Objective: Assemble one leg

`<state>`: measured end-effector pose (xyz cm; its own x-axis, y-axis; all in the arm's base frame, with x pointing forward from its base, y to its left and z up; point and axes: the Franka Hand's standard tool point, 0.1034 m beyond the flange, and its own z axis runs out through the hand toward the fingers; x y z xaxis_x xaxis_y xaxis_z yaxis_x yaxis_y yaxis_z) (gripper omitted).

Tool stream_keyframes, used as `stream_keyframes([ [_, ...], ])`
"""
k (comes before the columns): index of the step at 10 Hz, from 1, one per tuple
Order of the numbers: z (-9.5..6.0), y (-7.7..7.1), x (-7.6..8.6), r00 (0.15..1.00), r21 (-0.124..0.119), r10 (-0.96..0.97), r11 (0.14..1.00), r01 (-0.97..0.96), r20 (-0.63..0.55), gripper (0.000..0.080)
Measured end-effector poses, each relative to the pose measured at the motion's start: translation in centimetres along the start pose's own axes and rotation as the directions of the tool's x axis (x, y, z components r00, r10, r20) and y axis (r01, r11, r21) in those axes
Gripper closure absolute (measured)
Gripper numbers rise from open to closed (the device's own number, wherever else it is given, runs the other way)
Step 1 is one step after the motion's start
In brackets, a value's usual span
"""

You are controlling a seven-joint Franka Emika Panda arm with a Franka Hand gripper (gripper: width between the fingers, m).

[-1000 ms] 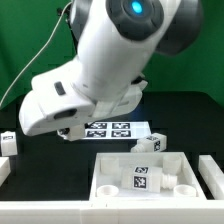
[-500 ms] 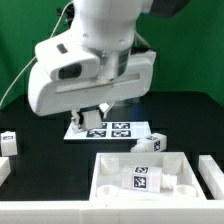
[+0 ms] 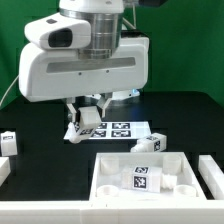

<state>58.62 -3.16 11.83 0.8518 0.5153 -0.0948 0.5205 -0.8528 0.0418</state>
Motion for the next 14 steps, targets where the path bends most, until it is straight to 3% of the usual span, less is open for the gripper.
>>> stream_keyframes([
  [2,-1.4,-1.2,1.4,0.997,0.040,0.049,0.998,-0.047,-0.061,0.0515],
  [3,-2.2,-1.5,3.0,0.989,0.038,0.066,0.997,-0.062,-0.132,0.0515],
  [5,-3.0,-1.4,5.7,0.944,-0.007,0.089,0.995,-0.096,-0.318,0.0515],
  [6,-2.5,-0.5,5.1,0.921,-0.074,0.053,0.993,-0.089,-0.386,0.0515],
  [7,-2.3,0.2,4.5,0.910,-0.103,0.046,0.990,-0.097,-0.412,0.0515],
  [8,-2.3,0.6,4.3,0.902,-0.117,0.046,0.987,-0.106,-0.429,0.0515],
  [9,-2.1,0.6,4.2,0.901,-0.111,0.057,0.987,-0.116,-0.431,0.0515],
  [10,-2.0,-0.3,4.5,0.904,-0.085,0.076,0.989,-0.123,-0.420,0.0515],
  [11,-2.2,-1.8,5.3,0.910,-0.036,0.110,0.990,-0.135,-0.401,0.0515],
  [13,-2.8,-4.2,8.2,0.904,0.003,0.114,0.992,-0.124,-0.413,0.0515],
  [14,-3.3,-5.7,10.5,0.889,0.036,0.153,0.988,-0.153,-0.432,0.0515],
])
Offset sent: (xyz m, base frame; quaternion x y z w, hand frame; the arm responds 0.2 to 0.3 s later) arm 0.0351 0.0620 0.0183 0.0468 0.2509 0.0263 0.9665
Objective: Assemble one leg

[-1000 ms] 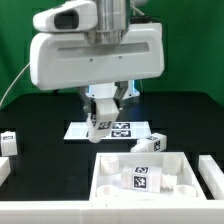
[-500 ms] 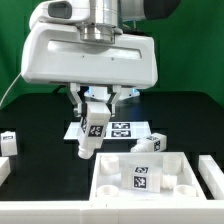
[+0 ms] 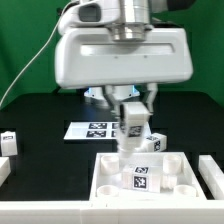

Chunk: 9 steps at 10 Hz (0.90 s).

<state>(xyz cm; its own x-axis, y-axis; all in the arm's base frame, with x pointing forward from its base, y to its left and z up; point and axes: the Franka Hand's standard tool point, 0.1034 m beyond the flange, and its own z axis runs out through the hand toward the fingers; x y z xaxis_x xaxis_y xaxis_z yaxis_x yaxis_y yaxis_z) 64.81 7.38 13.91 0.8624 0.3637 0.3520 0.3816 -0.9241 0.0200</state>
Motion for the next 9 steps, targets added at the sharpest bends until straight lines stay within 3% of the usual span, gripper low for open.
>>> stream_keyframes([
  [1,0.5,-1.1,1.4,1.000,0.003,0.004,1.000,-0.004,-0.027,0.0515],
  [2,0.6,-0.7,1.3,0.999,-0.013,0.007,1.000,-0.007,-0.048,0.0515],
  [6,0.8,-0.6,1.1,0.999,-0.011,0.011,1.000,-0.011,-0.041,0.0515],
  [9,2.7,-2.8,1.8,0.999,0.027,0.015,1.000,-0.014,-0.029,0.0515],
])
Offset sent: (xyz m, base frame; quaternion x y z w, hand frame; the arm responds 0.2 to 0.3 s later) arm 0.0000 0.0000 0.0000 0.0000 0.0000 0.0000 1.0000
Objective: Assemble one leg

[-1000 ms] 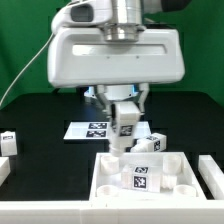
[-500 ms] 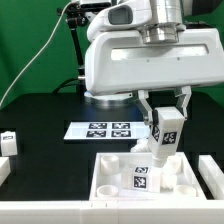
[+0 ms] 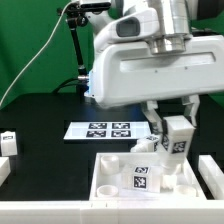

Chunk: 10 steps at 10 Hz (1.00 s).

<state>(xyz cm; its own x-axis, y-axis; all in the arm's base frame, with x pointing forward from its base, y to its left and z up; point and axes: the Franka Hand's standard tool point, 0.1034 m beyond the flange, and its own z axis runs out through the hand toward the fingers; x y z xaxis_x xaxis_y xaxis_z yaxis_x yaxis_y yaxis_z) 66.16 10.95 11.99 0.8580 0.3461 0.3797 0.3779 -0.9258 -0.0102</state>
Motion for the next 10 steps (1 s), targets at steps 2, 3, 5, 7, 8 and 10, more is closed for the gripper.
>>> stream_keyframes([
  [2,0.9,-0.4,-0.4,1.000,0.004,-0.002,1.000,0.002,0.002,0.0515],
  [3,1.3,-0.6,-0.6,1.000,0.005,-0.002,1.000,0.002,0.006,0.0515],
  [5,1.9,-0.7,-0.6,1.000,-0.004,-0.004,1.000,0.004,-0.011,0.0515],
  [7,2.2,-0.5,-0.4,1.000,-0.013,-0.003,1.000,0.003,-0.029,0.0515],
  [8,2.5,-0.5,-0.5,1.000,-0.015,-0.002,1.000,0.002,-0.030,0.0515],
  [10,3.0,-0.4,-0.8,0.999,-0.022,-0.002,1.000,0.001,-0.039,0.0515],
])
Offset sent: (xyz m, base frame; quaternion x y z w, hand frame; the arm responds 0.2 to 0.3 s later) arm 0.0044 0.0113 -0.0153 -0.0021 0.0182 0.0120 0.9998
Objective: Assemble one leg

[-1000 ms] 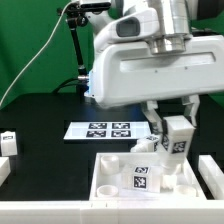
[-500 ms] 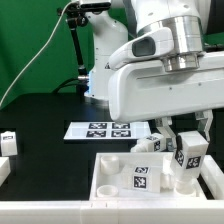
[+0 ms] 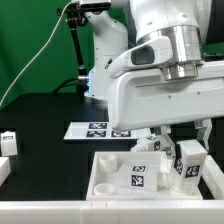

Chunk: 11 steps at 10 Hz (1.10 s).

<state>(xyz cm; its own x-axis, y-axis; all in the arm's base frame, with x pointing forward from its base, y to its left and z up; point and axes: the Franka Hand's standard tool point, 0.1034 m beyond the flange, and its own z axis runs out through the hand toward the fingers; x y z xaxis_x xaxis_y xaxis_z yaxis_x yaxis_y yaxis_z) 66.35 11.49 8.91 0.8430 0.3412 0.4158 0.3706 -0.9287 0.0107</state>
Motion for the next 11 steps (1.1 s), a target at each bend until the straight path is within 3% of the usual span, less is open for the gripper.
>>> stream_keyframes([
  [3,-0.02,-0.02,0.03,0.999,-0.024,-0.003,1.000,0.002,-0.048,0.0515],
  [5,-0.03,0.00,0.05,0.999,-0.024,-0.003,1.000,0.001,-0.048,0.0515],
  [7,-0.02,0.03,0.02,0.999,-0.024,-0.002,1.000,0.001,-0.047,0.0265],
  [8,-0.02,0.04,0.02,0.999,-0.025,-0.002,1.000,0.001,-0.047,0.0265],
  [9,-0.03,0.10,0.02,0.999,-0.025,-0.002,1.000,0.000,-0.047,0.0173],
  [11,-0.79,0.53,0.51,0.999,-0.029,0.000,1.000,-0.002,-0.051,0.0157],
])
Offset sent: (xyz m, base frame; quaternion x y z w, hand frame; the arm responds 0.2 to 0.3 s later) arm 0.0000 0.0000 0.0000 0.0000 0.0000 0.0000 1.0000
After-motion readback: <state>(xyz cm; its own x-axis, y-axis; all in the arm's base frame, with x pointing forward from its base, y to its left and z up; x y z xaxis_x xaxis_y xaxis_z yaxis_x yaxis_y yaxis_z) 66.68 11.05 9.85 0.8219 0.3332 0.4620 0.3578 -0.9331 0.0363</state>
